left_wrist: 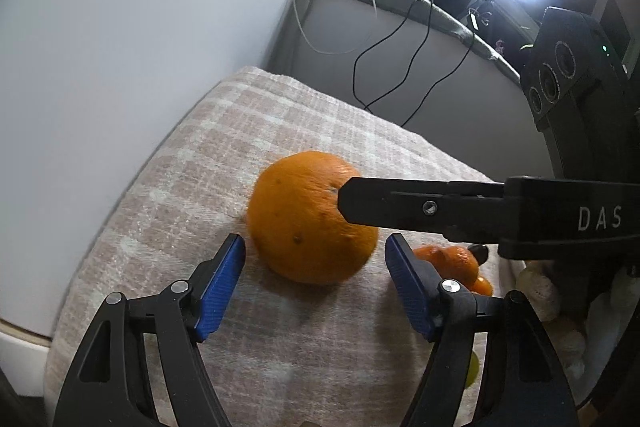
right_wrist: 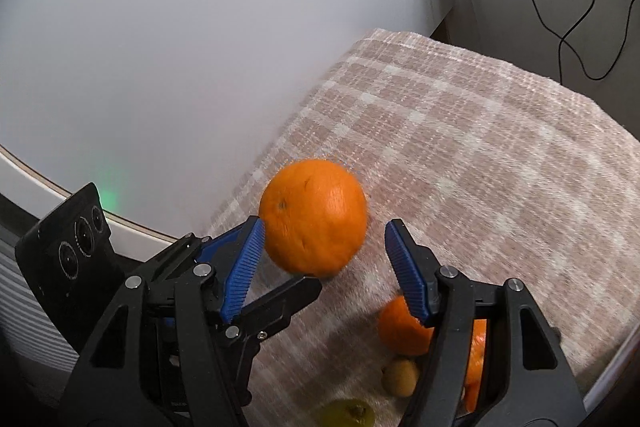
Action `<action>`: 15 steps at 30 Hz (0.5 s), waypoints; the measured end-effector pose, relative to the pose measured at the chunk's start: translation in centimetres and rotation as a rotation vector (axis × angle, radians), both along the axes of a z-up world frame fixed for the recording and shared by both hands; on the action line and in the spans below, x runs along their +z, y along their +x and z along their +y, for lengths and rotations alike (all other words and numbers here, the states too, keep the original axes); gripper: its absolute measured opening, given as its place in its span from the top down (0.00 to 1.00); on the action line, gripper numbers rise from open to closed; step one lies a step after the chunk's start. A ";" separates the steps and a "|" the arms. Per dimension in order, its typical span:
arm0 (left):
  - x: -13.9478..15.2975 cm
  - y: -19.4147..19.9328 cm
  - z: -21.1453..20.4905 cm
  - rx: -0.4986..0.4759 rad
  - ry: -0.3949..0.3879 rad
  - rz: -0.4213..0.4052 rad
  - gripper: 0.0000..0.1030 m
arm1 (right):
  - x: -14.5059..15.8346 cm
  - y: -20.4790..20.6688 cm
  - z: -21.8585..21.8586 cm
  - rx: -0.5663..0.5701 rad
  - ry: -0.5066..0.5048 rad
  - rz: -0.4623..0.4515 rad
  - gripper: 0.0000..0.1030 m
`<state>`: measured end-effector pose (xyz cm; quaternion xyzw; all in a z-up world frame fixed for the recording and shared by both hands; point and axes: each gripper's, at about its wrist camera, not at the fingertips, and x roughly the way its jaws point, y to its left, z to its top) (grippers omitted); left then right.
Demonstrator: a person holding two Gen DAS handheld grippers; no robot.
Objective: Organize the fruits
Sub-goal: 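Close the right gripper on the second large orange and lift it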
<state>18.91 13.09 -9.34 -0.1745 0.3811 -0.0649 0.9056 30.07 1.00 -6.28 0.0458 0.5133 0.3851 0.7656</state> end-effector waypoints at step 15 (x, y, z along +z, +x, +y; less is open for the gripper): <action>-0.2 0.7 0.0 -0.002 -0.002 0.017 0.31 | -1.0 0.4 1.2 0.021 0.005 0.033 0.40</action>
